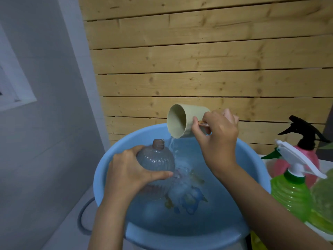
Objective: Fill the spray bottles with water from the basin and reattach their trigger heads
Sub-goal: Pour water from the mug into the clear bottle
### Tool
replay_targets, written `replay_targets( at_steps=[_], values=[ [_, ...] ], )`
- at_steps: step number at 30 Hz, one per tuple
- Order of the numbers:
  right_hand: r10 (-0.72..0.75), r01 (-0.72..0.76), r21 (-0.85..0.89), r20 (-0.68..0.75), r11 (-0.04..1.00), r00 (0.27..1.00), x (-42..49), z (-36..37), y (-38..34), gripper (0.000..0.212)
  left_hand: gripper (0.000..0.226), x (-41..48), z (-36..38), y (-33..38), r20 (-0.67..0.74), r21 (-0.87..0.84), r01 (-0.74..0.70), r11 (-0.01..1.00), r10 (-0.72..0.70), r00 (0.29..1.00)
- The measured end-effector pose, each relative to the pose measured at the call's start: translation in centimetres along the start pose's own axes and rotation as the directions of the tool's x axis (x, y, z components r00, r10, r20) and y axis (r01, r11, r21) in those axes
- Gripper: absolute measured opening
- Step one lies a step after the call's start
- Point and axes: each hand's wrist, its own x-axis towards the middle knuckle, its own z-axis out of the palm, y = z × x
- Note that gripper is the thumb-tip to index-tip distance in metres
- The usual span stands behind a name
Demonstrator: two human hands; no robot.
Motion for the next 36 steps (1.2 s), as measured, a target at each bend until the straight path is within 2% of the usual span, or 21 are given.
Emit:
replay_targets(
  at_steps=[6,8,11,14,17,19,23,25,26,29,33,36],
  values=[
    [-0.045,0.067,-0.107,0.194,0.992,0.98,-0.4,0.5,0.6,0.046,0.073,-0.1,-0.2,0.7,-0.08,-0.049,0.015,0.999,-0.019,0.997],
    [-0.075,0.108,-0.114,0.266,0.988,0.961,-0.5,0.4,0.6,0.043,0.071,-0.2,-0.2,0.8,-0.109,-0.09,0.014,0.996,-0.024,0.994],
    [-0.146,0.201,-0.107,0.388,0.974,0.91,-0.8,0.8,0.7,0.04,0.076,-0.1,-0.2,0.7,-0.147,-0.141,0.022,0.99,-0.043,0.988],
    [-0.228,0.33,-0.127,0.497,0.936,0.837,-1.1,1.4,0.4,0.057,0.087,-0.1,-0.2,0.8,-0.176,-0.18,0.02,0.983,-0.053,0.983],
    [-0.245,0.393,-0.131,0.594,0.91,0.766,-1.5,1.6,0.4,0.063,0.088,-0.2,-0.3,1.1,-0.179,-0.198,0.016,0.98,-0.052,0.983],
    [-0.215,0.375,-0.125,0.639,0.919,0.739,-1.6,1.4,0.6,0.063,0.084,-0.3,-0.4,1.3,-0.176,-0.211,0.013,0.977,-0.051,0.983],
    [-0.104,0.346,-0.204,0.713,0.916,0.694,-2.1,1.3,0.8,0.065,0.094,-0.5,-0.4,1.4,-0.191,-0.199,0.018,0.98,-0.057,0.98],
    [-0.01,0.333,-0.255,0.781,0.908,0.625,-2.0,1.0,0.8,0.062,0.099,-0.4,-0.4,1.3,-0.2,-0.186,0.02,0.982,-0.058,0.978],
    [0.023,0.32,-0.262,0.804,0.91,0.594,-2.1,0.9,1.0,0.053,0.099,-0.3,-0.4,1.2,-0.204,-0.178,0.021,0.984,-0.057,0.977],
    [0.184,0.183,-0.289,0.878,0.94,0.442,-2.2,0.1,0.8,0.035,0.097,-0.3,-0.4,1.1,-0.205,-0.155,0.024,0.988,-0.056,0.977],
    [0.261,0.139,-0.315,0.913,0.939,0.313,-2.4,-0.1,0.6,0.026,0.097,-0.3,-0.4,1.1,-0.214,-0.15,0.015,0.989,-0.047,0.976],
    [0.308,0.188,-0.367,0.908,0.911,0.285,-2.4,-0.1,0.5,0.026,0.093,-0.3,-0.5,1.2,-0.216,-0.139,0.004,0.99,-0.035,0.976]
  ],
)
